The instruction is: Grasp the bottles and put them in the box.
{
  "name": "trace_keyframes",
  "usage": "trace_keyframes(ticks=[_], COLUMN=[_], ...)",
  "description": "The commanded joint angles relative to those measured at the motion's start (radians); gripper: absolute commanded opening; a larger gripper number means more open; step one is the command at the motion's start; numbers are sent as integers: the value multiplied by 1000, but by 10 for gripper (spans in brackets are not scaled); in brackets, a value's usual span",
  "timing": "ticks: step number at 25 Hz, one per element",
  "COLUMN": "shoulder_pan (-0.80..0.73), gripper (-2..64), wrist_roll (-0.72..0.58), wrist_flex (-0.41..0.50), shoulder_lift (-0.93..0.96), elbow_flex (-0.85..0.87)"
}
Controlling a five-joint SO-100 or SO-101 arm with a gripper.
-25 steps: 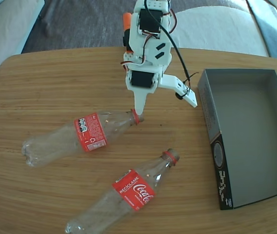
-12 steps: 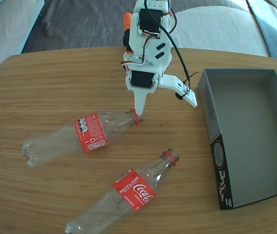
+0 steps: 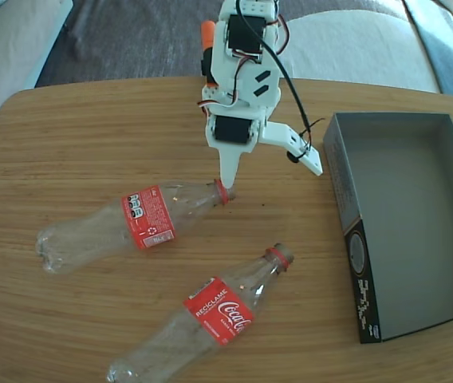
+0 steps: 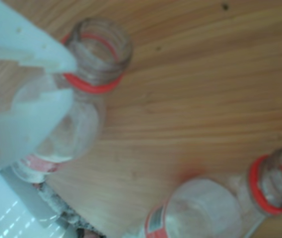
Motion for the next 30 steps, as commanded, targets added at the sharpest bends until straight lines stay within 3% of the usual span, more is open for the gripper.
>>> trace_keyframes(ticks=[1, 10, 17, 25, 30], shoulder_pan=[0, -6, -11, -89, -170], gripper=[-4, -4, -3, -3, -3], wrist_roll=[2, -5, -14, -221, -348], wrist_flex=[0, 0, 2, 103, 115], shoulder_lift=[11, -2, -44, -489, -712], elbow_flex=[-20, -25, -201, -581, -782])
